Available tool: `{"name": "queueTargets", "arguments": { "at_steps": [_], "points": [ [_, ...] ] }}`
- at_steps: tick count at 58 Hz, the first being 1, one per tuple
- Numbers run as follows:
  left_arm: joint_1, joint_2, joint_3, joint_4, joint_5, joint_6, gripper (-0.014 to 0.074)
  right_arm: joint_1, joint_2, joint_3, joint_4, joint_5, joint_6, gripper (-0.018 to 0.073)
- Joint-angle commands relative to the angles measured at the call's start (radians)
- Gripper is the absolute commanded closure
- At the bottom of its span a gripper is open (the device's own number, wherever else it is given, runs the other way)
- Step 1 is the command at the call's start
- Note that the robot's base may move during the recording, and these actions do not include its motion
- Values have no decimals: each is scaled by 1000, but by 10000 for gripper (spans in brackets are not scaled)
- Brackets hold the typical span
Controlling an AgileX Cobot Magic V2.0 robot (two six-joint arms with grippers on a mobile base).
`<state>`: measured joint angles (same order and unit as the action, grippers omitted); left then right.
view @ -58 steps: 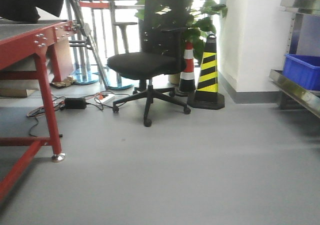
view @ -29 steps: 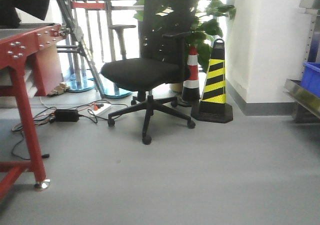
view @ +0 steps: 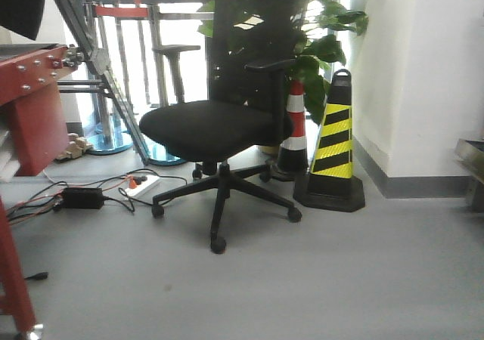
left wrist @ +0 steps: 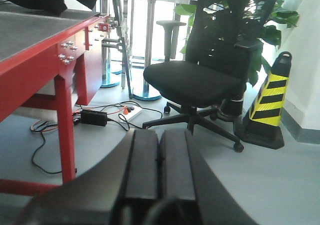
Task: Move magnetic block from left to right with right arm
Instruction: 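Drive the base toward the office chair and traffic cone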
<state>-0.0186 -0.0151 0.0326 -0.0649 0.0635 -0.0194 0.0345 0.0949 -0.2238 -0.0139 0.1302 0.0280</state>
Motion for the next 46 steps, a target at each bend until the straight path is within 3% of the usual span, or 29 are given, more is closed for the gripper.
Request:
{"name": "queueTargets", "arguments": {
  "at_steps": [1,46],
  "points": [
    [-4,-11,8,-5,-84,-2,713,-5,11,-31,-10,-90,-5,282],
    [-4,-11,8,-5,-84,-2,713,-5,11,-31,-10,-90,-5,282]
  ]
}}
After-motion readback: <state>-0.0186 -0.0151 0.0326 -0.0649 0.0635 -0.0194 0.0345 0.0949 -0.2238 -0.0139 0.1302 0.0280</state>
